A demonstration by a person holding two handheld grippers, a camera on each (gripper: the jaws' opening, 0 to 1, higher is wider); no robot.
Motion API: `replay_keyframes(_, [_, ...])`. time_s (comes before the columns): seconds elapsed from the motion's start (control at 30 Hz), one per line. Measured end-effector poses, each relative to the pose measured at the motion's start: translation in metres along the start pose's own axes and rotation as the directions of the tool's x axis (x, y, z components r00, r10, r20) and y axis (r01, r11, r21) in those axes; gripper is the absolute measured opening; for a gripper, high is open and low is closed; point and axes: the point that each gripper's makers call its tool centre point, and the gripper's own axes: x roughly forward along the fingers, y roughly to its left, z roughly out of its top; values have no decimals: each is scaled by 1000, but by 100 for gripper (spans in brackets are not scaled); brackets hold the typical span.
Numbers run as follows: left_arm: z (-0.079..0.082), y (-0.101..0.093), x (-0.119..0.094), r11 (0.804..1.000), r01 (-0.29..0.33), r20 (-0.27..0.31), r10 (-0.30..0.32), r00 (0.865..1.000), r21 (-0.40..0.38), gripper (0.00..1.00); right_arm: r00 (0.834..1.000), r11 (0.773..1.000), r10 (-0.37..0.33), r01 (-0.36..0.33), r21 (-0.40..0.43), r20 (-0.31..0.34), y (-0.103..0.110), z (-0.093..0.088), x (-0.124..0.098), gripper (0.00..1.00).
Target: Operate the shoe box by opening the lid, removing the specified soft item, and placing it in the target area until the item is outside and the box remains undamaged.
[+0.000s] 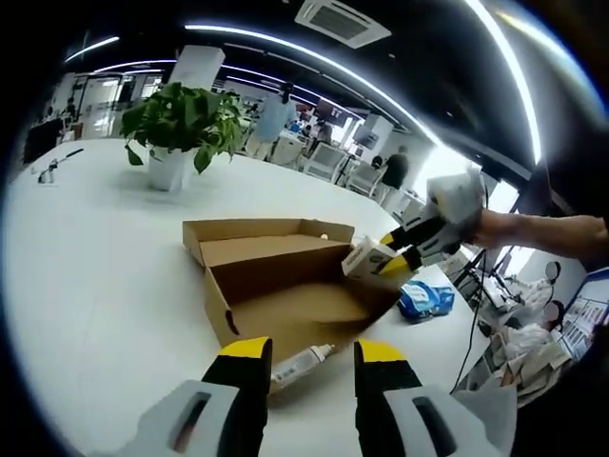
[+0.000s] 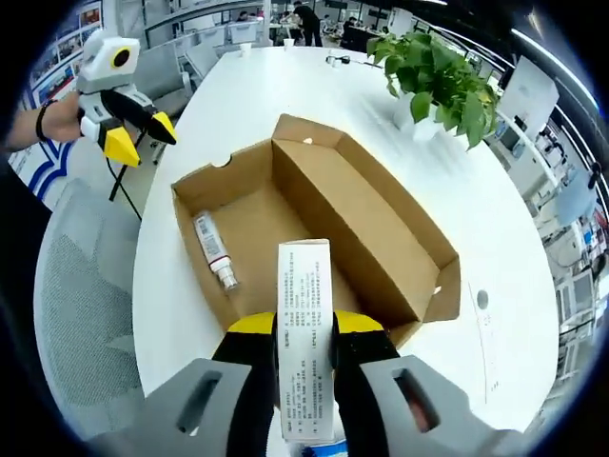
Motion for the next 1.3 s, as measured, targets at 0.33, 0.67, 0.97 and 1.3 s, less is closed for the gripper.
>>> replay_keyframes(0.33, [1,-13,14,1000,15,-13,-15,1000,4,34,996,998,-61,62,-6,59,-10,0,-43,18])
replay_keyframes(0.67, [11,-30,25,999,38,-18,-38,999,29,35,987,983,-153,149,104,39,-29,-50,-74,18])
replay_keyframes(0.97, [11,-48,39,997,59,-39,-57,998,51,35,984,961,-174,164,222,28,-28,-97,-93,18])
replay_keyframes(1.3, [13,-66,54,994,82,-56,-78,995,72,35,981,940,-195,189,285,-10,-24,-147,-107,18])
